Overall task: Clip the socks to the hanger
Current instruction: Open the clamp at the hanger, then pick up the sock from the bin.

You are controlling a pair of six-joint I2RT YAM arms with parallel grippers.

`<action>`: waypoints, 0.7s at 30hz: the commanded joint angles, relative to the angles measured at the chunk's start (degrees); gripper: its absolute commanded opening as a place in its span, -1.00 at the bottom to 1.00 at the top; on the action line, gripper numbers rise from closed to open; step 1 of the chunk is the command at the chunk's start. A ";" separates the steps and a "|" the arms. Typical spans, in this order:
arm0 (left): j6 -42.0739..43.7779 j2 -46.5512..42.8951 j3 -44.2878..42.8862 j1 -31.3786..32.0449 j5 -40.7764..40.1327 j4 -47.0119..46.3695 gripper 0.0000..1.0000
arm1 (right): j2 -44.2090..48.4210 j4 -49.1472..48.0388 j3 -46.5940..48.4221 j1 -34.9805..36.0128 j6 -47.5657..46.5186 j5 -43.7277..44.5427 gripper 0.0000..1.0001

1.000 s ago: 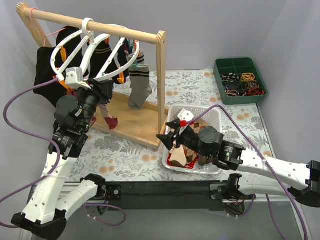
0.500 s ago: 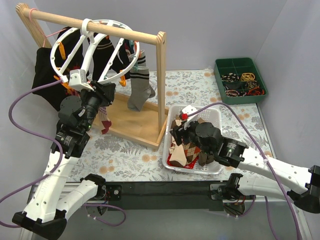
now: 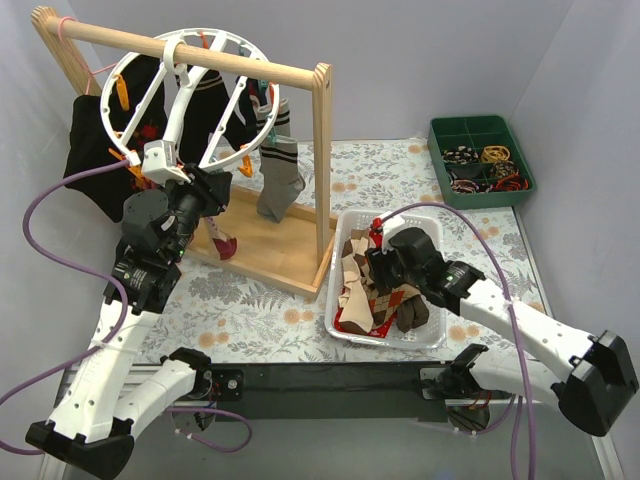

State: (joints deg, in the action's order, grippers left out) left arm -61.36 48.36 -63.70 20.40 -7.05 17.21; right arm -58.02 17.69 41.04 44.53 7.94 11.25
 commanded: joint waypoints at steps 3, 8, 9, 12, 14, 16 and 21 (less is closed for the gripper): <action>-0.95 0.24 -0.98 -0.01 0.72 4.85 -1.00 | -7.01 -0.81 3.52 -1.29 -3.20 -8.77 0.24; -0.95 0.24 -1.34 -0.01 0.63 5.20 -1.00 | -10.71 -6.70 4.66 -1.38 -2.67 -12.91 0.23; -1.04 0.33 -1.51 -0.01 0.63 5.46 -1.00 | -11.23 -8.71 4.84 -1.38 -2.41 -12.83 0.23; -0.95 0.42 -1.86 -0.01 0.54 5.90 -1.00 | -14.22 -11.35 5.81 -1.99 -1.62 -12.21 0.22; -1.04 0.42 -1.95 0.08 0.37 5.99 -1.00 | -16.50 -12.15 6.33 -3.05 -0.92 -11.69 0.20; -1.04 0.33 -1.95 -0.01 0.37 6.08 -1.00 | -18.17 -12.68 6.51 -4.01 -0.47 -11.77 0.17; -1.04 0.25 -2.30 0.07 0.19 6.43 -1.00 | -16.69 -10.23 5.90 -4.37 -2.93 -9.86 0.15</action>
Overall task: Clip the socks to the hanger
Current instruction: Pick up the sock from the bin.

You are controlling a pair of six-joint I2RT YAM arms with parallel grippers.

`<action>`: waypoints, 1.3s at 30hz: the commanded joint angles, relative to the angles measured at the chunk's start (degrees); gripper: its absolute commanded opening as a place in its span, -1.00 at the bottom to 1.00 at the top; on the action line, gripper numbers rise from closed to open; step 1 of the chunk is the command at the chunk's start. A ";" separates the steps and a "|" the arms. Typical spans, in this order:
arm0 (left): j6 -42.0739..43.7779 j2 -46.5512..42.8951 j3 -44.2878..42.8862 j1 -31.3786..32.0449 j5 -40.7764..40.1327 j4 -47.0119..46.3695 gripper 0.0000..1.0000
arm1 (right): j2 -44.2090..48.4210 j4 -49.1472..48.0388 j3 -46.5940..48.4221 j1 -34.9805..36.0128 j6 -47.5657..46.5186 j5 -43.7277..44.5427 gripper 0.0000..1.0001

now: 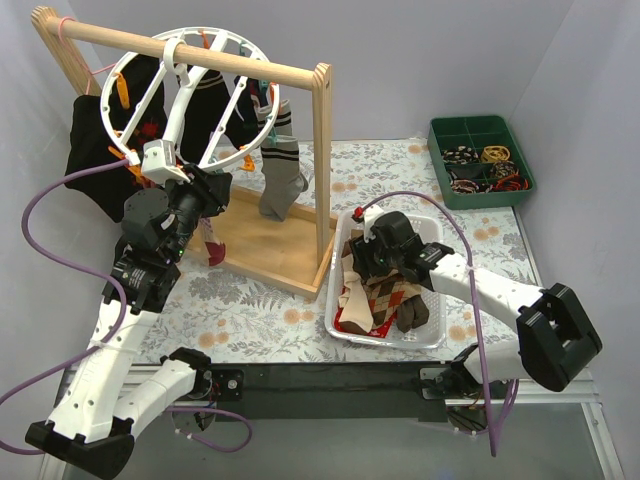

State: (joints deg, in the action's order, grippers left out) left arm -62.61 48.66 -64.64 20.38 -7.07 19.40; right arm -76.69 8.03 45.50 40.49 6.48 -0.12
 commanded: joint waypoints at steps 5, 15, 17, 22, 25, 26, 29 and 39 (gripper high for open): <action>-0.32 -0.06 -0.49 0.01 0.48 4.24 -1.00 | 2.68 7.59 1.00 -0.32 -5.16 3.54 0.18; -0.32 -0.06 -0.49 0.01 0.30 4.42 -1.00 | -0.92 12.71 -0.85 -0.32 -6.30 3.64 0.19; -0.41 0.03 -0.57 0.10 0.48 4.51 -1.00 | -2.85 12.97 -0.85 -0.32 -6.30 3.63 0.19; -0.32 -0.32 -0.66 0.01 0.13 4.86 -1.00 | -5.05 13.06 -0.58 -0.32 -6.22 4.25 0.03; -0.14 -0.32 -0.57 0.10 0.04 4.95 -1.00 | -4.79 13.06 -0.67 -0.32 -6.30 4.69 -0.12; -0.23 -0.32 -0.66 0.01 0.04 4.95 -1.00 | -4.35 13.41 -0.58 -0.32 -6.30 4.69 -0.19; -0.23 -0.24 -0.75 0.01 0.04 5.03 -1.00 | -2.16 13.85 -0.32 -0.41 -5.87 4.52 -0.50; -0.32 -0.50 -1.19 0.01 0.30 4.95 -1.00 | 7.85 14.47 2.40 -1.02 -4.64 4.08 -0.97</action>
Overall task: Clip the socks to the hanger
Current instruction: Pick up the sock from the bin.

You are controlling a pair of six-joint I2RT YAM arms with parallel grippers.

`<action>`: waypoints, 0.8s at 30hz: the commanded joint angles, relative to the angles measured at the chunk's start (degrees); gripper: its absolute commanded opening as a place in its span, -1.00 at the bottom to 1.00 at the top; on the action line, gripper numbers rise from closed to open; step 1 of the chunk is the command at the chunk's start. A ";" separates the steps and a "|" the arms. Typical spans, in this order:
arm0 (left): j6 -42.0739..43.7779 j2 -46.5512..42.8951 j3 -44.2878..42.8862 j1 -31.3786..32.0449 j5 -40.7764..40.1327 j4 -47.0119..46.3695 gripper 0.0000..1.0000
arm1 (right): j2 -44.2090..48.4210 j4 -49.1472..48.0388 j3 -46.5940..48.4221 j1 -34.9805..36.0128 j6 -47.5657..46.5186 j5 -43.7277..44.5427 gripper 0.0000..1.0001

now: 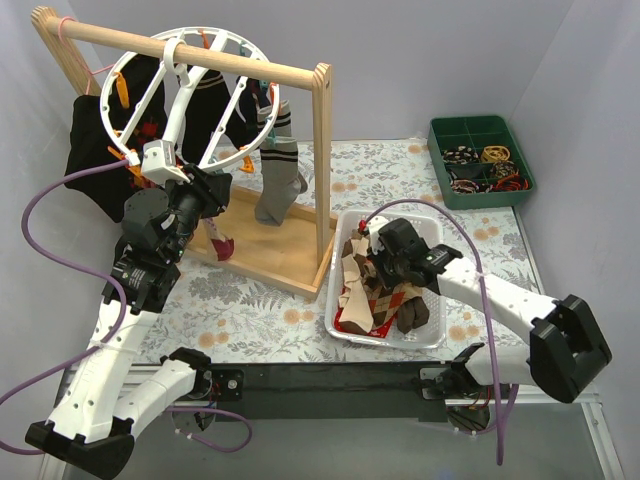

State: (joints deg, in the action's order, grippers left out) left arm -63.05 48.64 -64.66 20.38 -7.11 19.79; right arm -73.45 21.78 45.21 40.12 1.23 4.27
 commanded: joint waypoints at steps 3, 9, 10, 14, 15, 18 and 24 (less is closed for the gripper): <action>0.03 -0.30 -1.34 0.01 0.61 4.73 -1.00 | 7.26 0.72 3.57 -0.83 0.96 -0.67 -0.97; -0.23 -0.22 -2.22 0.01 1.05 4.73 -1.00 | 14.02 0.19 6.72 -0.83 2.02 -3.74 -0.97; -0.23 -0.13 -2.31 0.10 1.14 4.82 -1.00 | 14.99 -0.68 7.17 -0.83 2.45 -3.83 -0.97; -0.41 0.05 -2.66 0.01 1.40 4.99 -1.00 | 19.83 -4.71 8.31 -0.92 2.98 -6.38 -0.97; -0.58 0.14 -2.75 0.10 1.58 4.99 -1.00 | 21.49 -5.69 8.40 -0.83 3.07 -7.34 -0.97; -0.59 0.40 -3.01 0.01 1.75 5.17 -1.00 | 23.17 -8.67 9.98 -0.92 3.69 -12.17 -0.97; -0.94 0.66 -3.54 0.01 2.02 5.26 -1.00 | 22.39 -14.38 15.87 -0.83 6.66 -21.48 -0.97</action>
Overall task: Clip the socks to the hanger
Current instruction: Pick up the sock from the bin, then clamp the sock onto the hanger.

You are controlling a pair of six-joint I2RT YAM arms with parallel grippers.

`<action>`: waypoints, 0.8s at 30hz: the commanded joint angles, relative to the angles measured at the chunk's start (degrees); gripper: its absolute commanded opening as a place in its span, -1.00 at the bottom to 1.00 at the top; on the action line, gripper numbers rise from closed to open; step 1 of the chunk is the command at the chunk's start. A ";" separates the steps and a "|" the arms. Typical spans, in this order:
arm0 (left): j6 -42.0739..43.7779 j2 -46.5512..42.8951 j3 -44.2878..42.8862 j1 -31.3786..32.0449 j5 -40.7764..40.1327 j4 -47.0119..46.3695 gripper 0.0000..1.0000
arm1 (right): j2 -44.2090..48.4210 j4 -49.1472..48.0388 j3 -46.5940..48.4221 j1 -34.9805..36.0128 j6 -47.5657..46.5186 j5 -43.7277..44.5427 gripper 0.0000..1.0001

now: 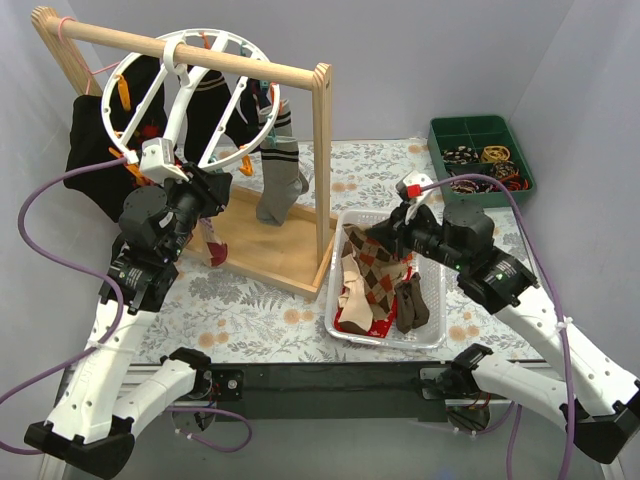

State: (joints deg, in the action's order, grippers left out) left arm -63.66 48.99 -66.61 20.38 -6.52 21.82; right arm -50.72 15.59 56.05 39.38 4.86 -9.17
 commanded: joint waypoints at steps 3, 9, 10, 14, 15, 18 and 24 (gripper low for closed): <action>-0.76 0.40 -1.59 0.01 1.60 3.14 -1.00 | -4.36 -13.82 7.92 0.00 7.07 -16.82 -0.97; -2.17 0.75 -1.86 0.01 1.60 3.22 -1.00 | -14.12 -23.50 11.35 7.27 12.11 -20.03 -0.97; -2.43 0.75 -2.03 0.01 1.60 3.31 -1.00 | -15.19 -23.59 13.19 8.51 11.40 -16.79 -0.97; -2.96 1.10 -2.56 0.01 1.52 3.22 -1.00 | -20.89 -24.73 16.45 13.35 9.12 -8.52 -0.97; -3.40 1.19 -2.65 0.01 1.69 3.22 -1.00 | -21.69 -25.26 16.89 14.93 8.85 -6.50 -0.97; -4.45 1.19 -2.82 0.10 2.04 3.23 -1.00 | -25.47 -27.62 18.39 17.04 9.11 -0.69 -0.97; -4.72 0.75 -2.82 0.01 1.34 3.31 -1.00 | -31.89 -30.00 20.85 19.86 9.11 12.94 -0.97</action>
State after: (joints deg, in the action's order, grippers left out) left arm -67.81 50.15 -68.01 20.38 -5.37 22.72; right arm -80.18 -8.43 73.38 57.91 14.59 -7.68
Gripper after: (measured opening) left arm 0.269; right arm 0.033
